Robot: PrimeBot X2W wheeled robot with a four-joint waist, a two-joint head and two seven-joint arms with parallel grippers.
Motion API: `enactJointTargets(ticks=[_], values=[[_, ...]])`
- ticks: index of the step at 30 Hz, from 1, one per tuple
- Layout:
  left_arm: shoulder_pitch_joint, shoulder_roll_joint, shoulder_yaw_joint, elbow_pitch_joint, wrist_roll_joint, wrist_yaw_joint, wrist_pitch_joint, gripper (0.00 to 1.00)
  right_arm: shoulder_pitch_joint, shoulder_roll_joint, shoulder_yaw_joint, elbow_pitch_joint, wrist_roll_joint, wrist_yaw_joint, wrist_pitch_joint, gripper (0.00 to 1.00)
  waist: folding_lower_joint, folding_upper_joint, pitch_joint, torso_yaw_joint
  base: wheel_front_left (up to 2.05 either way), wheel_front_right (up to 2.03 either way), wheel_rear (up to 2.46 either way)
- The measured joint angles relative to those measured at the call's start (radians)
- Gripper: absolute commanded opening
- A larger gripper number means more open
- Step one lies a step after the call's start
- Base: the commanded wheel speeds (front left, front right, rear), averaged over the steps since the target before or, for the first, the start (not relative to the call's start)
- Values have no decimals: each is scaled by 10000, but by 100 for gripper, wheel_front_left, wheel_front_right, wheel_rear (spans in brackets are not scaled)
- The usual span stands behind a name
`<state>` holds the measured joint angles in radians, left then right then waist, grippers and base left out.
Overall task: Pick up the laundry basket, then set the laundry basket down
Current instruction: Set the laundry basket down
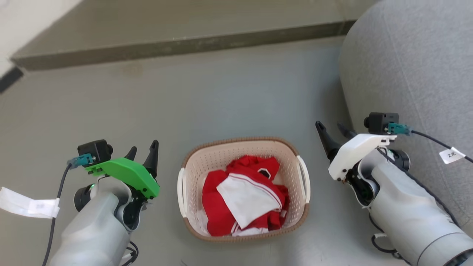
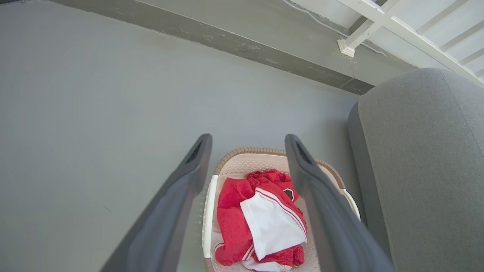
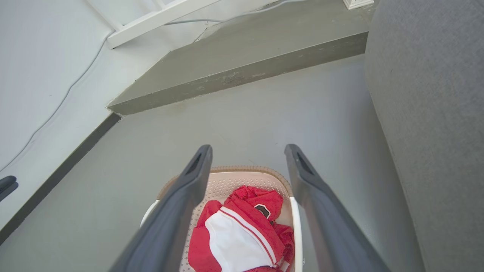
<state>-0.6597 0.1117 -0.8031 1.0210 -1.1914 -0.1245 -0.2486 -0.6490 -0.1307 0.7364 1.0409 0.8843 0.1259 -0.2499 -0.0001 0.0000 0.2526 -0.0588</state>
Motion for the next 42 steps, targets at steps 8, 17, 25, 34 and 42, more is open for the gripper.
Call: enactJointTargets(ticks=[8, 17, 25, 34, 42], values=[[101, 435, 865, -936, 1258, 25, 0, 100, 89, -550, -593, -1254, -1007, -345, -2, 100, 0, 0, -930, 38, 0, 0, 0], [683, 805, 2456, -3099, 3051, 662, 0, 100, 927, -752, -1795, -3310, -1946, -947, -4, 100, 0, 0, -1523, 254, 0, 0, 0], [1761, 899, 3655, -4821, 4224, 989, -2, 100, 1732, -846, -2272, -4500, -2847, -1218, -6, 100, 0, 0, -1663, 326, 0, 0, 0], [3096, 639, 4558, -6207, 5110, 1104, -2, 100, 2552, -895, -3053, -5728, -3457, -1643, -6, 100, 0, 0, -1796, 423, 0, 0, 0], [3938, 412, 5239, -7189, 5793, 1166, -4, 100, 3359, -892, -3499, -6301, -3793, -1785, -17, 100, 0, 0, -1824, 450, 0, 0, 0]])
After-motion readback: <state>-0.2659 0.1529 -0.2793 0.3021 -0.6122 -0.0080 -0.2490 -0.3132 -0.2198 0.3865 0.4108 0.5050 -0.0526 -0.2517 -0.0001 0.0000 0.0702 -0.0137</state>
